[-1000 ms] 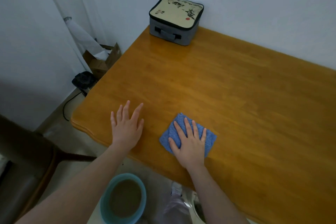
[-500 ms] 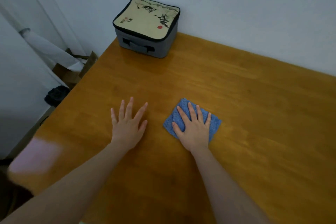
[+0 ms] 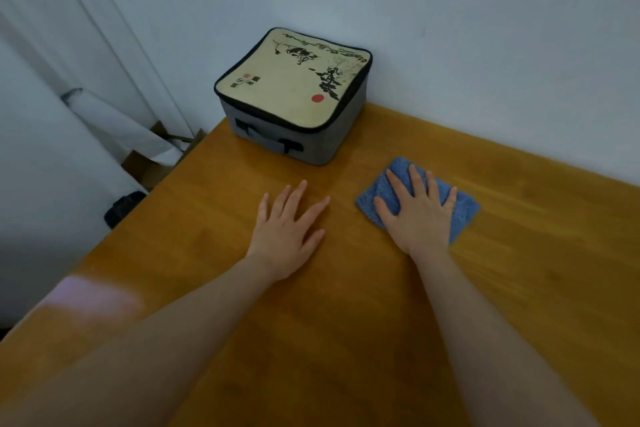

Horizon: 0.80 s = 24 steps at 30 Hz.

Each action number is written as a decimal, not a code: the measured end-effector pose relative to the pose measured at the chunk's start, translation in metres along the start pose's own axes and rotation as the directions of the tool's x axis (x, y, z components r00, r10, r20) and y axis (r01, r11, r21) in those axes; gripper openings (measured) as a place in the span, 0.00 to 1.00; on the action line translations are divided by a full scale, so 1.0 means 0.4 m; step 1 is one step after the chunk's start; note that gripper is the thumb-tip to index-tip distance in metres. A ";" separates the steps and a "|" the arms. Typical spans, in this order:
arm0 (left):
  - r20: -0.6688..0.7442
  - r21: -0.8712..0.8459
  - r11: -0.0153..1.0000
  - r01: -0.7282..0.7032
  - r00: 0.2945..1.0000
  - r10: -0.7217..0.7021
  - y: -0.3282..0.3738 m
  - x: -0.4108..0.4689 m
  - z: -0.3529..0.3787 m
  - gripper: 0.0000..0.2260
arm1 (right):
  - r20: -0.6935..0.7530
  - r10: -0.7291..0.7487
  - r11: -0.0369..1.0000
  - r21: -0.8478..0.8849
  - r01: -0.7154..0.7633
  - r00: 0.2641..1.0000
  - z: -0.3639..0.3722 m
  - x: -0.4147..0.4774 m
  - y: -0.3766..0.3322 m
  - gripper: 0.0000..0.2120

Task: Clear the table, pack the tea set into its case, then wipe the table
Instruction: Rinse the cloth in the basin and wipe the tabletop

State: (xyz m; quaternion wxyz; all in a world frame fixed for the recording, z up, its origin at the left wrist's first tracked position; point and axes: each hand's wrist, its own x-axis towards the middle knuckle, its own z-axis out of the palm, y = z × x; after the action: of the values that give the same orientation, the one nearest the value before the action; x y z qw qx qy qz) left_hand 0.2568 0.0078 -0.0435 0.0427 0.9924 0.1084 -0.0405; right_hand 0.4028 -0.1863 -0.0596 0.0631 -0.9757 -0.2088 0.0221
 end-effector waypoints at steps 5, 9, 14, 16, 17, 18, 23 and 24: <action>-0.108 -0.083 0.996 -0.013 0.994 0.004 0.003 0.002 0.046 0.25 | -0.038 -0.029 1.000 0.002 0.029 0.999 0.005 0.133 -0.001 0.30; -0.135 -0.081 0.997 -0.015 0.991 0.004 0.000 0.001 0.045 0.24 | -0.058 -0.048 0.999 0.019 0.049 0.997 0.007 0.218 -0.028 0.30; -0.117 -0.073 0.997 -0.008 0.993 0.000 -0.002 -0.001 0.046 0.24 | -0.057 -0.068 0.997 0.040 0.071 0.996 0.004 0.288 -0.049 0.30; -0.114 -0.073 0.997 -0.008 0.994 0.000 -0.002 -0.001 0.044 0.24 | -0.054 -0.086 0.994 0.057 0.089 0.995 0.002 0.312 -0.042 0.30; -0.113 -0.075 0.997 -0.009 0.994 0.000 -0.002 0.001 0.043 0.24 | -0.050 -0.095 0.993 0.058 0.098 0.994 0.001 0.319 -0.037 0.30; -0.113 -0.079 0.997 -0.012 0.994 0.003 -0.005 0.003 0.043 0.24 | -0.049 -0.105 0.993 0.055 0.107 0.993 0.001 0.323 -0.032 0.31; -0.137 -0.122 0.992 -0.019 0.991 0.002 -0.008 0.000 0.042 0.23 | -0.061 -0.049 0.997 0.049 0.052 0.997 -0.002 0.303 0.022 0.31; -0.142 -0.133 0.991 -0.018 0.990 -0.001 -0.009 0.000 0.043 0.23 | -0.066 -0.031 0.999 0.042 0.034 0.997 -0.005 0.293 0.035 0.31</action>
State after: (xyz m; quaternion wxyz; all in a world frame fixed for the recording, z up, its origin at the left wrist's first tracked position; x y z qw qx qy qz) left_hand 0.2547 0.0095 -0.0609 0.1016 0.9881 0.1094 0.0374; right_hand 0.5153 -0.1510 -0.0616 0.0913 -0.9708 -0.2217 -0.0061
